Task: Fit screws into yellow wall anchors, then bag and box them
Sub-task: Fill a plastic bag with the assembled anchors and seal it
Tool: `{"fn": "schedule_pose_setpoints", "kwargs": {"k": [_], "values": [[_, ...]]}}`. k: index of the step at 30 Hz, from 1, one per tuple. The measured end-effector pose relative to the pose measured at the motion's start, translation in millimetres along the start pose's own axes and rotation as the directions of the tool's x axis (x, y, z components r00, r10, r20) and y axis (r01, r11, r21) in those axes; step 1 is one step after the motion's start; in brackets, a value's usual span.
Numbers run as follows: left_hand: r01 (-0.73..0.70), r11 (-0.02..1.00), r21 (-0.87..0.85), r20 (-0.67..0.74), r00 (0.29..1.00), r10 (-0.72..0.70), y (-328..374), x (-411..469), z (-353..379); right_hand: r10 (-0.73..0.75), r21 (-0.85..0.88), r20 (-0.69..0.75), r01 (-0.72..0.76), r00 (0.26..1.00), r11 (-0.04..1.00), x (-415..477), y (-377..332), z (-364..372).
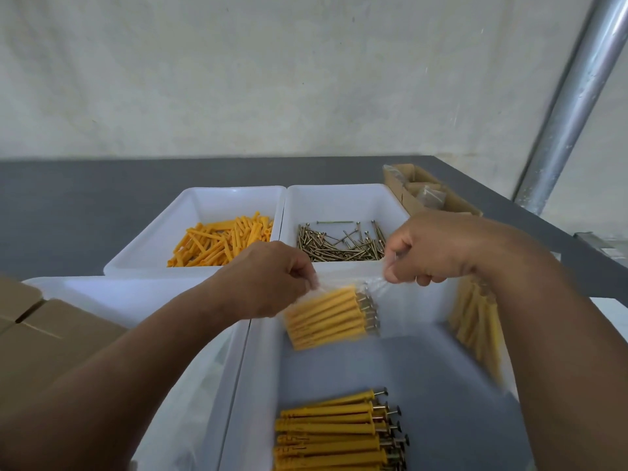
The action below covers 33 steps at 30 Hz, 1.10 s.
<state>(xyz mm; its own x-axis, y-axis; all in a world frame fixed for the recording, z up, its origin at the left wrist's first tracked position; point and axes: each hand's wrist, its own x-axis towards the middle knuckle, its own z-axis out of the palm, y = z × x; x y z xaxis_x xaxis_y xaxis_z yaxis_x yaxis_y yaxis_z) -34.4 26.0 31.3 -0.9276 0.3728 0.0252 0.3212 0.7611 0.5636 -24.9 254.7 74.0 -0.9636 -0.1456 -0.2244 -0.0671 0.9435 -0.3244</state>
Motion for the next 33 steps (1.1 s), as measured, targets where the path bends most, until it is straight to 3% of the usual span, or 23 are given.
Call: {"fn": "schedule_pose_setpoints", "kwargs": {"k": [3, 7, 14, 18, 22, 26, 29, 33], "values": [[-0.024, 0.994, 0.111, 0.02, 1.0, 0.022, 2.1, 0.2, 4.8, 0.079, -0.155, 0.101, -0.063, 0.992, 0.986, 0.6, -6.7, 9.2], [0.026, 0.999, 0.024, 0.0, 1.0, -0.026, 0.2, 0.9, 5.7, 0.05, -0.222, 0.084, -0.031, 0.995, 0.975, -2.6, -12.2, 6.6], [0.115, 0.974, -0.195, 0.071, 0.992, -0.103, -2.9, -1.2, -0.1, -0.031, 0.065, -0.167, 0.043, 0.985, 0.997, -5.5, -16.5, 0.1], [0.108, 0.967, -0.232, 0.071, 0.993, -0.094, -1.6, -0.5, 1.4, -0.061, 0.1, -0.329, 0.099, 0.943, 0.99, -6.6, -19.6, 0.1], [0.067, 0.962, -0.263, 0.062, 0.997, -0.053, -0.3, -0.2, 6.9, -0.03, 0.157, -0.292, 0.079, 0.956, 0.984, -12.9, -17.5, -5.1], [-0.004, 0.982, -0.189, 0.072, 0.997, 0.018, 3.9, -1.0, 23.1, 0.012, 0.101, -0.203, 0.009, 0.979, 0.995, -24.3, -10.6, -12.4], [-0.067, 0.998, -0.017, 0.076, 0.995, 0.068, 6.6, -0.5, 33.9, 0.045, -0.007, -0.197, -0.047, 0.979, 0.999, -30.7, -6.1, -17.8], [-0.129, 0.98, 0.154, 0.096, 0.989, 0.115, 7.6, -0.5, 34.7, 0.189, -0.149, -0.225, -0.226, 0.956, 0.963, -30.1, 8.8, -22.3]]}}
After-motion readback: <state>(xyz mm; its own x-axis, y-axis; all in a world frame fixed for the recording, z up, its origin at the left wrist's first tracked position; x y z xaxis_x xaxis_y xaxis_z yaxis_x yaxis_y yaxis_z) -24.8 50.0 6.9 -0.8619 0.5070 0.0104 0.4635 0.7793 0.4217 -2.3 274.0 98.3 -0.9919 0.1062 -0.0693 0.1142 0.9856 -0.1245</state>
